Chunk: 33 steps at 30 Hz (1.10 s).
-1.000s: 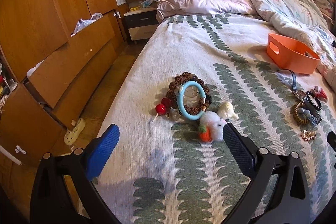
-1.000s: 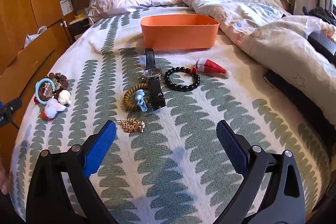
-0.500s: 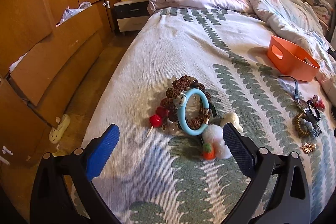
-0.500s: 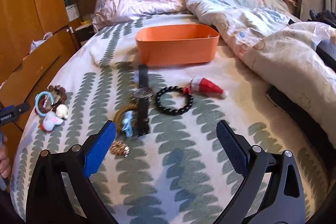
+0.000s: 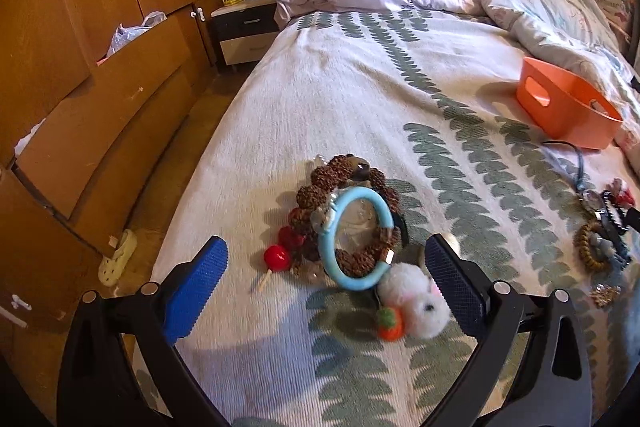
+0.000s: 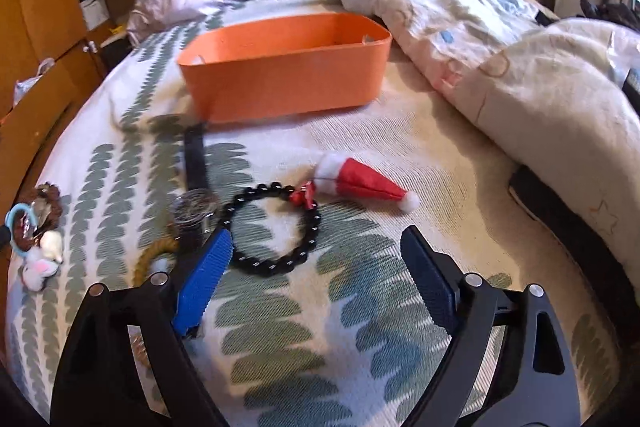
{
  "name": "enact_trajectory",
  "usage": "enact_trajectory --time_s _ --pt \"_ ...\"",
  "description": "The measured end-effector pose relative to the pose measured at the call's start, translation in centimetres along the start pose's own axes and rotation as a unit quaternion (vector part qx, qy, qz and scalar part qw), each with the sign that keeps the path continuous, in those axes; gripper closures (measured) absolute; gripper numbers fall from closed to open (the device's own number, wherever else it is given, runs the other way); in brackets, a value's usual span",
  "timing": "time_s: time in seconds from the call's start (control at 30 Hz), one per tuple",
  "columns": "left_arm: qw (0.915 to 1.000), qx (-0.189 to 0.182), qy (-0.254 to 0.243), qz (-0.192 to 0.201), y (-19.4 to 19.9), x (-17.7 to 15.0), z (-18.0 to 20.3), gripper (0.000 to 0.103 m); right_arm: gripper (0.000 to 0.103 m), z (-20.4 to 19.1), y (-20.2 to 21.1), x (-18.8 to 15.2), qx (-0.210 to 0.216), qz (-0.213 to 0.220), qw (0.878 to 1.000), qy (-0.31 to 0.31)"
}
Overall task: Organize jewelry
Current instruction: 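Move left tool to the blue bangle while right tool approaches the black bead bracelet, then close left tool on the blue bangle while right tool grips the black bead bracelet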
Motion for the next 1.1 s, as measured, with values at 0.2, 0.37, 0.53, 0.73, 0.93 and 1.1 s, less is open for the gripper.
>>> enact_trajectory --time_s 0.2,0.37,0.53,0.73,0.93,1.1 --pt "1.0 -0.001 -0.008 -0.003 -1.1 0.2 0.0 0.005 0.024 -0.9 -2.0 1.2 -0.021 -0.006 0.999 0.028" --pt "0.9998 -0.003 -0.018 -0.009 -2.0 0.1 0.2 0.005 0.033 -1.1 -3.7 1.0 -0.028 -0.022 0.999 0.031" --pt "0.9998 -0.004 -0.011 -0.013 -2.7 0.2 -0.4 0.005 0.033 -0.4 -3.4 1.0 -0.027 -0.017 0.999 0.015" --pt "0.9997 -0.019 0.001 -0.017 -3.1 0.2 -1.1 0.022 0.033 -0.3 -3.4 0.8 -0.027 -0.016 0.999 0.012" --pt "0.9993 -0.026 -0.003 -0.028 -3.7 -0.3 -0.7 0.034 0.033 -0.3 -3.5 0.7 -0.028 -0.014 0.999 0.014" --pt "0.9989 -0.036 -0.008 -0.03 -4.0 -0.5 -0.4 0.052 0.037 -0.8 -3.6 0.5 -0.035 -0.015 0.999 0.025"
Point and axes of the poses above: each gripper's, at about its wrist camera, not at the fingertips, and y roughly against the way its jaws point, z to its right, x to its top, the point moved 10 cm from there along -y, roughly the way its jaws point, and after that the axes turned 4 degrees about -z, right-handed, at the moved point
